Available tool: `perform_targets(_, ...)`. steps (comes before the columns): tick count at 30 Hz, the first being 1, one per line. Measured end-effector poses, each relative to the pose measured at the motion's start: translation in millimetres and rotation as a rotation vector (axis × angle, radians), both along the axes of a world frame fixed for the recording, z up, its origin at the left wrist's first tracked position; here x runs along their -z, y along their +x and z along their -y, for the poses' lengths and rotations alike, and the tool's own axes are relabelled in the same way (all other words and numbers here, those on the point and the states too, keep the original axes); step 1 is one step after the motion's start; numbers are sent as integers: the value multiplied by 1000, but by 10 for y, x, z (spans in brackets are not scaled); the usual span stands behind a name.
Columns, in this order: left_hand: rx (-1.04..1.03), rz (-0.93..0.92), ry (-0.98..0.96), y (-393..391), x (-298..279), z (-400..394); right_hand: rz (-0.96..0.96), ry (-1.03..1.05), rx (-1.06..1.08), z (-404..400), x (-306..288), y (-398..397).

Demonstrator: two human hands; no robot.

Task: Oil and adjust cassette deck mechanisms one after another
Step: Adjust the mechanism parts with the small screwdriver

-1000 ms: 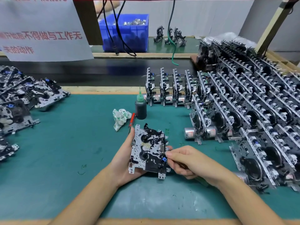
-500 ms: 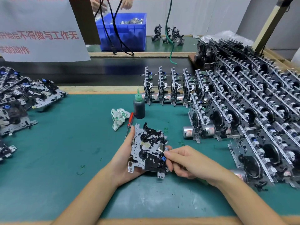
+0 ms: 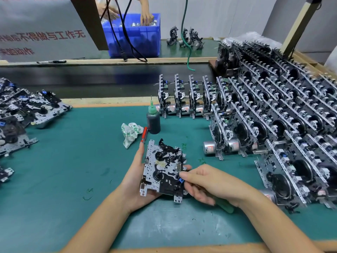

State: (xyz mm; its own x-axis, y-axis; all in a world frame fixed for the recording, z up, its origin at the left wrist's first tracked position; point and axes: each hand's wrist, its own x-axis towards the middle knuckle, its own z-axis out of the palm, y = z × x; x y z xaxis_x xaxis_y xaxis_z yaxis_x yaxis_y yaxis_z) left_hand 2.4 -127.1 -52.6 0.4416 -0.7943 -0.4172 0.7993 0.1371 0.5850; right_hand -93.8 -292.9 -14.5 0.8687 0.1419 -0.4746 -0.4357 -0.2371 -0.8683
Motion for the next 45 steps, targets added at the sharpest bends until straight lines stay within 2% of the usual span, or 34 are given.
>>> perform_targets(27, -72, 37, 107, -38, -32, 46, 0, -12, -4, 10, -1, 1)
perform_targets(38, -89, 25, 108, -39, -33, 90, 27, -187, -68, 37, -1, 39)
perform_targets(42, -95, 12, 93, -37, -41, 85, 51, -137, -77, 55, -12, 40)
perform_targets(45, -87, -8, 85, -9, -38, 55, 110, -108, 4, 34, 9, 21)
